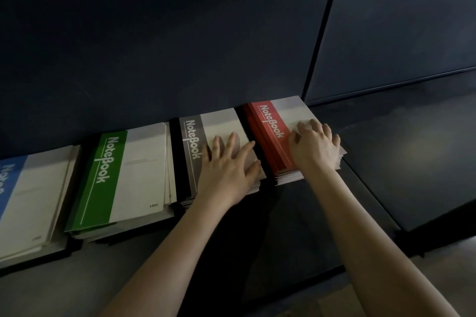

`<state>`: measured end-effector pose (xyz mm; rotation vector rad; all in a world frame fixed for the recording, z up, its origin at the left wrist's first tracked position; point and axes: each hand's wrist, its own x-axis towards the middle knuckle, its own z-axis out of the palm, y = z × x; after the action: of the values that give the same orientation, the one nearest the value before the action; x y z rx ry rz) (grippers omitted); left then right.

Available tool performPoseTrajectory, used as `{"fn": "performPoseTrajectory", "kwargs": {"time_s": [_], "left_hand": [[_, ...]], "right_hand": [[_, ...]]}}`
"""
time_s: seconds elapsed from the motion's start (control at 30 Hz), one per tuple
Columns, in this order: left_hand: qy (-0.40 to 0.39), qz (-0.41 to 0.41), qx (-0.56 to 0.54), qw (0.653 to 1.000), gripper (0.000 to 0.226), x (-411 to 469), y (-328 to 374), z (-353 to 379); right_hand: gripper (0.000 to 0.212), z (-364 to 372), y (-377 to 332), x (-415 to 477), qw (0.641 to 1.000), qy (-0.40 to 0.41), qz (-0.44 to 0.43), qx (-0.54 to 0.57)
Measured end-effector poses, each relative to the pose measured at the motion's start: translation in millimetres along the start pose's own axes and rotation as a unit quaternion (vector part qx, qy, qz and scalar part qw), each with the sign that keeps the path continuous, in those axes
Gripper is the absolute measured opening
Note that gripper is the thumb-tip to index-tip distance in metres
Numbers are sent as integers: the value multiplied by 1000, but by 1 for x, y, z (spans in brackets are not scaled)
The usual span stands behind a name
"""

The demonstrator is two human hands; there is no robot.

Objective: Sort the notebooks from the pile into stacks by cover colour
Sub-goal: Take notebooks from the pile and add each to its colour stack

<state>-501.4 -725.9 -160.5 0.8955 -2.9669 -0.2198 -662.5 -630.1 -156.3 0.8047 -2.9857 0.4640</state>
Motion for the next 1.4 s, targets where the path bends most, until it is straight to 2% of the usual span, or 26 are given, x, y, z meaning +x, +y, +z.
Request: {"fn": "performPoseTrajectory", "kwargs": {"time_s": [0.2, 0.33, 0.4, 0.5, 0.53, 0.6, 0.67, 0.8, 0.93, 1.03, 1.1, 1.2, 1.4], "left_hand": [[4, 2, -4, 1000, 56, 1, 0, 0], [3, -6, -21, 1000, 64, 0, 0, -2], [3, -12, -97, 995, 66, 0, 0, -9], [35, -16, -313, 949, 60, -9, -7, -27], [47, -8, -324, 945, 59, -15, -12, -34], [44, 20, -233, 971, 61, -29, -26, -46], [2, 26, -140, 990, 68, -47, -45, -55], [-60, -41, -60, 996, 96, -83, -100, -68], [-73, -134, -86, 985, 109, -118, -159, -71], [-70, -192, -156, 966, 116, -132, -180, -64], [-53, -197, -194, 959, 113, -135, -179, -57], [-31, -189, -203, 960, 108, -134, -172, -48], [-48, -175, -224, 958, 106, -126, -179, -49]], "right_hand": [[45, -1, 0, -2, 1000, -2, -7, 1], [45, -10, -1, 3, 999, -47, -14, -6], [42, -18, -6, 4, 998, -52, -20, -3], [47, -22, -24, -10, 996, -10, -77, 45], [48, -22, -33, -19, 991, -1, -110, 75], [50, -19, -53, -35, 974, -10, -184, 129], [53, -18, -76, -50, 952, -49, -256, 162], [73, -14, -123, -76, 904, -166, -353, 175], [97, -5, -153, -101, 877, -247, -405, 76], [101, -3, -166, -115, 870, -226, -438, -16], [99, -3, -173, -117, 872, -207, -443, -32], [98, -3, -178, -112, 871, -242, -428, -22], [93, 0, -182, -117, 881, -269, -390, -5]]}}
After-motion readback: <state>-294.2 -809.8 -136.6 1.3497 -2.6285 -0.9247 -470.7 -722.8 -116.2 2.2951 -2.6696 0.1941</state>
